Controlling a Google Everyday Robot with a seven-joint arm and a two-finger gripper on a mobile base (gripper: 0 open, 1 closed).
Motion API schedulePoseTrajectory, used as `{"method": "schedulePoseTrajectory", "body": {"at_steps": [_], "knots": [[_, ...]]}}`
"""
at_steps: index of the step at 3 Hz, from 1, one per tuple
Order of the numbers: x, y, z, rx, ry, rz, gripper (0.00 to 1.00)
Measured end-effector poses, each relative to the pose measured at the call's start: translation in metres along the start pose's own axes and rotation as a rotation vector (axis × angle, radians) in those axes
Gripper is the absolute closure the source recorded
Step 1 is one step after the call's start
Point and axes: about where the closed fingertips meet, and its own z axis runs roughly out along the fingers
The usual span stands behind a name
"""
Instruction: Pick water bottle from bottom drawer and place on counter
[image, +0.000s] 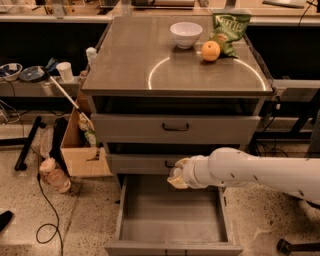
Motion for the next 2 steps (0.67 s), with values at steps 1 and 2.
{"method": "schedulePoseTrajectory", "body": {"at_steps": [1, 2], "knots": [[-0.013, -0.010, -0.021, 0.019, 0.000, -0.014, 1.00], [-0.029, -0.018, -0.040, 0.038, 0.001, -0.040, 1.00]]}}
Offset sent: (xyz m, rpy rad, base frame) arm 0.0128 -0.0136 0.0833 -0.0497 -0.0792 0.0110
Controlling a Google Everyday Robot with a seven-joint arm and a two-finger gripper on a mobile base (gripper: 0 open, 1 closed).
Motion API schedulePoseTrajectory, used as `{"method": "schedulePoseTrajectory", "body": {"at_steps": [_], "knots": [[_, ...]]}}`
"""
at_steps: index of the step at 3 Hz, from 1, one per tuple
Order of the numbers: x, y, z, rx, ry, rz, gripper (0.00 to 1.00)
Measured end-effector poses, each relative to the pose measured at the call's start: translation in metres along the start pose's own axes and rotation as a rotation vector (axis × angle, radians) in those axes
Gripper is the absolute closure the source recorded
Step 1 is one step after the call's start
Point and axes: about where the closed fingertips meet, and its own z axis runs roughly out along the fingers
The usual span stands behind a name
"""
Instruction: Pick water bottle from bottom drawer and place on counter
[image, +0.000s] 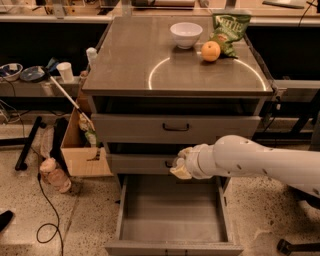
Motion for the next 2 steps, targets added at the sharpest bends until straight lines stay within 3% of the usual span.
{"method": "schedulePoseTrajectory", "body": {"at_steps": [2], "knots": [[-0.025, -0.017, -0.029, 0.046, -0.011, -0.047, 1.00]]}}
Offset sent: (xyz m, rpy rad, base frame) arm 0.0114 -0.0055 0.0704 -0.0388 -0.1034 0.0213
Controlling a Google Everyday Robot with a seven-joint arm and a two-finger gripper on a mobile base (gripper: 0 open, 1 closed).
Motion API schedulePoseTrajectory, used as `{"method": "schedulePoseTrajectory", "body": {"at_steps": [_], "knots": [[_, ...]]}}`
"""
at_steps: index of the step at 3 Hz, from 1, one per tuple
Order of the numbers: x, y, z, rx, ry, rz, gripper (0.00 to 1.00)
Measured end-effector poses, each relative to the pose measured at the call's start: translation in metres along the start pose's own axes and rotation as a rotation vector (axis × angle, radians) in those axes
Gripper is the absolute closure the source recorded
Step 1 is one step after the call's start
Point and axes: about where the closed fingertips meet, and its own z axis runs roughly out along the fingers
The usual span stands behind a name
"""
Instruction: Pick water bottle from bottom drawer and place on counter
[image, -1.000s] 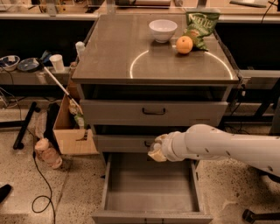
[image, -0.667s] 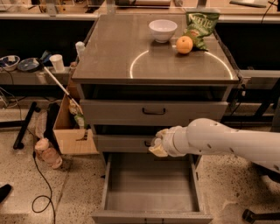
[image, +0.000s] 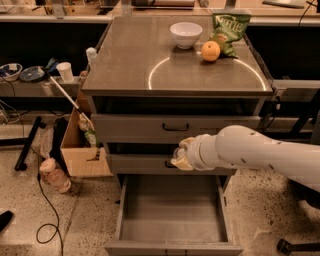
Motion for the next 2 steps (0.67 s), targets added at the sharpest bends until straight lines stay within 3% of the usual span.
{"method": "schedulePoseTrajectory", "body": {"at_steps": [1, 2], "knots": [[-0.0160, -0.0082, -0.0203, 0.028, -0.020, -0.029, 1.00], [-0.0162, -0.0083, -0.0203, 0.028, -0.021, -0.029, 1.00]]}}
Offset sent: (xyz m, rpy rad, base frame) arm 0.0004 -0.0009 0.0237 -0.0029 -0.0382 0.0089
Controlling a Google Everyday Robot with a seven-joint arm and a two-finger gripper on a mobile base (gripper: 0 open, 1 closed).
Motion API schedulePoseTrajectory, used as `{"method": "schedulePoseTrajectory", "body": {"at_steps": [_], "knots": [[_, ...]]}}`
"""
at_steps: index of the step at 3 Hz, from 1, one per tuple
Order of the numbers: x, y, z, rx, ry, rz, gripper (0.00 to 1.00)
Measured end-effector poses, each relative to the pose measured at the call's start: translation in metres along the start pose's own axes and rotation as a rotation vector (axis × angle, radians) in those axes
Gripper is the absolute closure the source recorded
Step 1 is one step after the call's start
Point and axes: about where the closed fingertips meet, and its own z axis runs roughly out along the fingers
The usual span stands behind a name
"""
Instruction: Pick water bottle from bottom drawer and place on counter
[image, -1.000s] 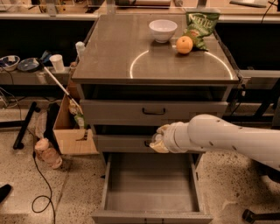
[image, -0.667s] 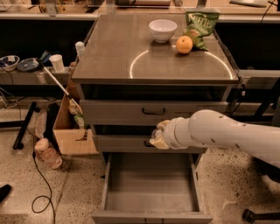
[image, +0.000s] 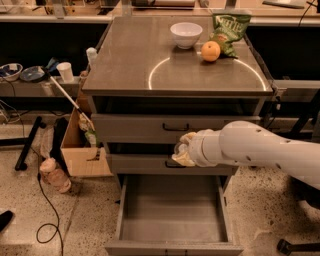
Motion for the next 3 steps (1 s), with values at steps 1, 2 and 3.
{"method": "schedulePoseTrajectory", "body": {"at_steps": [1, 2, 3], "knots": [[-0.012, -0.009, -0.015, 0.034, -0.006, -0.022, 1.00], [-0.023, -0.017, -0.034, 0.066, -0.011, -0.040, 1.00], [-0.036, -0.022, -0.066, 0.104, 0.005, -0.071, 1.00]]}}
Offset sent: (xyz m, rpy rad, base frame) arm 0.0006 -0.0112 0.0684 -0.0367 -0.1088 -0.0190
